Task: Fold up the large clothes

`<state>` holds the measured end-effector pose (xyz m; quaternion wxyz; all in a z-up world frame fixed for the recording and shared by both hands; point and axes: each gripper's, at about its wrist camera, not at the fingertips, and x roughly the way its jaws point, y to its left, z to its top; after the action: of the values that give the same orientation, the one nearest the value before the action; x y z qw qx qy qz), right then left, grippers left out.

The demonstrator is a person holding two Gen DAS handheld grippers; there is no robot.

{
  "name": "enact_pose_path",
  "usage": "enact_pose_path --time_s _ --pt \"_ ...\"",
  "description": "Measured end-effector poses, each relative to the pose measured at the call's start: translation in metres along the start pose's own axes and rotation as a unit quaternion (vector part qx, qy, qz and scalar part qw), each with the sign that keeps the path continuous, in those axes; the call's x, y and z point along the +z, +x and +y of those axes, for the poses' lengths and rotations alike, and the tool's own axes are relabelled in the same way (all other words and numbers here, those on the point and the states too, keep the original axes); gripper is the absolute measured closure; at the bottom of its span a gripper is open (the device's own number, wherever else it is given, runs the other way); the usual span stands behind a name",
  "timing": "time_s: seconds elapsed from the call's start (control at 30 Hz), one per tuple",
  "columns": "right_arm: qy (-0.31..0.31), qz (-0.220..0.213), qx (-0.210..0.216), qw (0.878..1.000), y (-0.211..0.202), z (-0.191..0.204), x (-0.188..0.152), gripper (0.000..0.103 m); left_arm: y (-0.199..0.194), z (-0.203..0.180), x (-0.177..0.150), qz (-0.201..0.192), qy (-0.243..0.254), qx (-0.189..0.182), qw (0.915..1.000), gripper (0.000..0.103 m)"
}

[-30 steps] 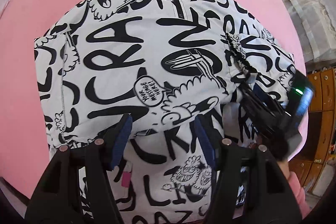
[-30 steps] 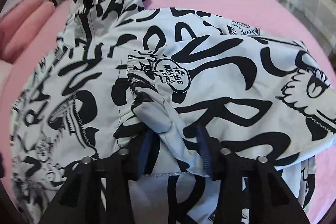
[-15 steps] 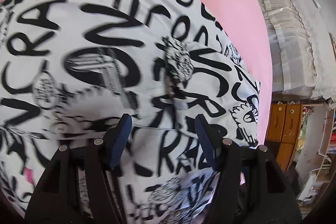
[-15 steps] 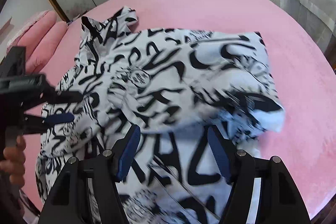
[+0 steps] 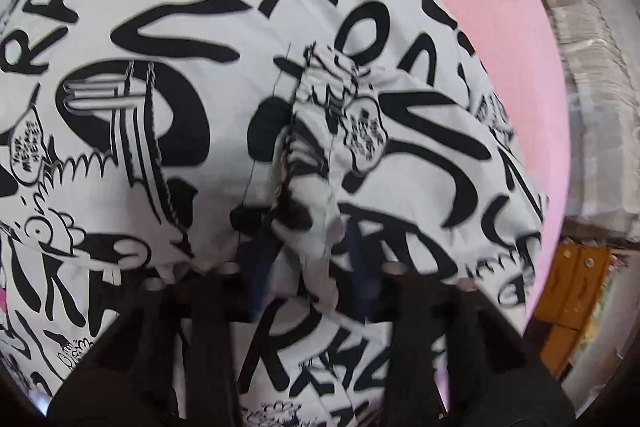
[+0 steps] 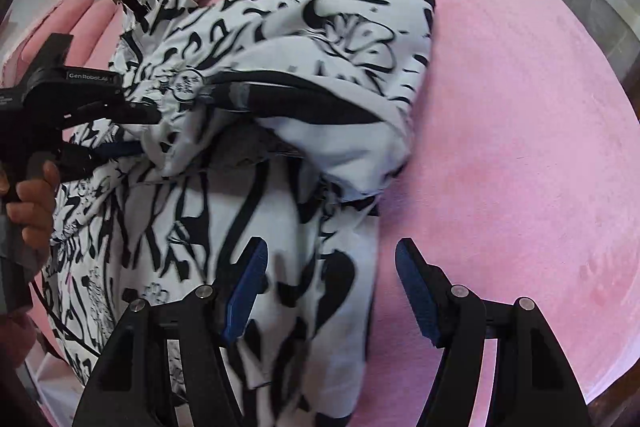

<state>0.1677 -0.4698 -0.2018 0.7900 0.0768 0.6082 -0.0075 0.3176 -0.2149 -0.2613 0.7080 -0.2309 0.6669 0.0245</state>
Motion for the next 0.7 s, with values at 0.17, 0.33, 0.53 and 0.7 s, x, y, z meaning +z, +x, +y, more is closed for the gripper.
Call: enact_pose_path --time_s 0.17,0.33,0.53,0.7 --pt "0.004 0.021 0.014 1.0 0.014 -0.021 0.001 0.035 -0.014 -0.021 0.009 -0.037 -0.013 -0.007 0.9992 0.093" --pt "-0.006 0.012 0.02 1.0 0.019 -0.026 0.003 0.035 -0.067 -0.056 0.029 -0.092 -0.005 -0.083 0.9923 0.093" --pt "-0.021 -0.025 0.013 0.999 0.018 -0.025 0.01 0.035 -0.14 -0.062 0.045 -0.179 0.04 -0.1 0.9779 0.093" --pt "-0.032 -0.048 0.002 0.998 0.016 -0.027 0.019 0.035 -0.165 -0.023 0.038 -0.209 0.031 -0.099 0.9723 0.093"
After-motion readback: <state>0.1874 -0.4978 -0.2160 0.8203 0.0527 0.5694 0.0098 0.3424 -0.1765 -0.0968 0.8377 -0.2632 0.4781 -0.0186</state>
